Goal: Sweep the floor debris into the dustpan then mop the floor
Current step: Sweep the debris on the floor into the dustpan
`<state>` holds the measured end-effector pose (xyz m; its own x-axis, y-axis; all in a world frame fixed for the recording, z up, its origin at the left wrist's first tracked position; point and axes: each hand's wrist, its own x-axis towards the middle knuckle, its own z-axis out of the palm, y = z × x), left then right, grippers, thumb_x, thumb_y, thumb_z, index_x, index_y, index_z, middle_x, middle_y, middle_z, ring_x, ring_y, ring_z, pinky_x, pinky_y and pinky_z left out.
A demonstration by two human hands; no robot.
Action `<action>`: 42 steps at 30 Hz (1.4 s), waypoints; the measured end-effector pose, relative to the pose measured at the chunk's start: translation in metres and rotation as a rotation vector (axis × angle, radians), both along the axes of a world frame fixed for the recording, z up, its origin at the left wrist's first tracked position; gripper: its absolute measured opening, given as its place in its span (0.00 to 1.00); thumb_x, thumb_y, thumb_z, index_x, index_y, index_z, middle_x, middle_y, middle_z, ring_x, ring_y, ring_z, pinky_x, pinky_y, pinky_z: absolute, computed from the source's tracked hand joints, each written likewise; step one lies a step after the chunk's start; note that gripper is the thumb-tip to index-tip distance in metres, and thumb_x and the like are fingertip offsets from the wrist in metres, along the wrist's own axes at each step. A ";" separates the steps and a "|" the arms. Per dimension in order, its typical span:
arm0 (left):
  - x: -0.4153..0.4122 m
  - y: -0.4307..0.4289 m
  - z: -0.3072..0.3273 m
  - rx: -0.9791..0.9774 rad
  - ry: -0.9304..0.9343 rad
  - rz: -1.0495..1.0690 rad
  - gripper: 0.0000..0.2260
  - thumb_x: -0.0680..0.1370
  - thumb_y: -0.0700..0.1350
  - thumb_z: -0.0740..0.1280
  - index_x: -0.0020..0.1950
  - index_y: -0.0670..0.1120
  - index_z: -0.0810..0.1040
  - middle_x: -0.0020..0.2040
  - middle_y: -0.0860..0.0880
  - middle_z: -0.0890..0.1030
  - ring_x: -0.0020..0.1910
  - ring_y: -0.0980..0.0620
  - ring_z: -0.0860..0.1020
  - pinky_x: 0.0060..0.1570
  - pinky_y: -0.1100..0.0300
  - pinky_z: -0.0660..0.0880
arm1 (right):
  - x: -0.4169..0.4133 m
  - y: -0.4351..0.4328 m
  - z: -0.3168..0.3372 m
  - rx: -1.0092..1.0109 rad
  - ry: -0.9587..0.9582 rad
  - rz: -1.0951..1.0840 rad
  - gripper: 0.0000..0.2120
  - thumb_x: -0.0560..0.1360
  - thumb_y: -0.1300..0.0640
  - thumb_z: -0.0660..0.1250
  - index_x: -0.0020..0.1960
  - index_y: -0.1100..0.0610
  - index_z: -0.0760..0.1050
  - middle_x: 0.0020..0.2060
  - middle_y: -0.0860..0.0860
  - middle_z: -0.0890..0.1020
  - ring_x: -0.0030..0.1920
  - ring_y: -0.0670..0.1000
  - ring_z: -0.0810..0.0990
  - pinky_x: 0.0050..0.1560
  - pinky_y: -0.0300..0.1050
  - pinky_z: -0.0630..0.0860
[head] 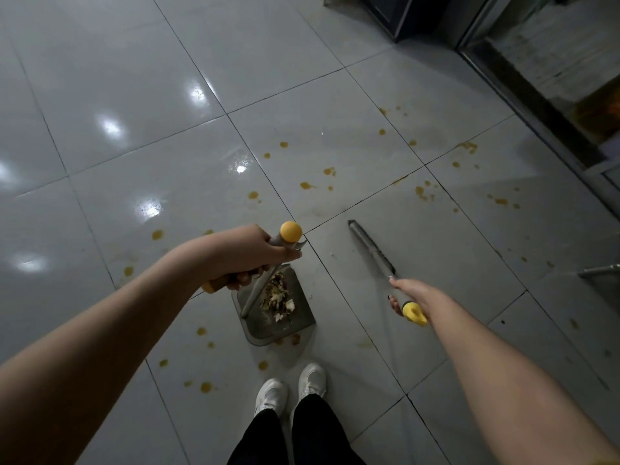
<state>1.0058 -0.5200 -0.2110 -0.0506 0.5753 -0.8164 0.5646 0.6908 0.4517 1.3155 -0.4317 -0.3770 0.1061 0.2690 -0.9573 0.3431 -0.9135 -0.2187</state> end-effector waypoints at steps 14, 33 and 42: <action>0.012 -0.004 -0.002 0.041 -0.010 0.007 0.21 0.73 0.60 0.67 0.35 0.43 0.74 0.18 0.54 0.68 0.16 0.56 0.65 0.19 0.67 0.66 | -0.030 -0.073 0.018 -0.352 0.184 0.198 0.14 0.80 0.53 0.59 0.39 0.59 0.66 0.22 0.52 0.71 0.16 0.46 0.70 0.16 0.32 0.67; 0.007 -0.021 -0.011 0.037 -0.030 0.024 0.22 0.71 0.62 0.68 0.35 0.43 0.74 0.18 0.54 0.68 0.16 0.56 0.66 0.19 0.67 0.66 | 0.014 -0.009 0.056 -0.273 0.109 0.186 0.17 0.78 0.50 0.59 0.35 0.60 0.67 0.20 0.52 0.73 0.14 0.46 0.70 0.14 0.32 0.67; 0.017 -0.014 -0.009 0.049 -0.016 0.024 0.21 0.71 0.61 0.68 0.34 0.43 0.73 0.17 0.54 0.68 0.15 0.57 0.66 0.18 0.67 0.65 | -0.007 -0.028 0.032 -0.124 0.018 0.290 0.12 0.80 0.56 0.59 0.40 0.60 0.65 0.29 0.54 0.71 0.14 0.47 0.70 0.16 0.30 0.66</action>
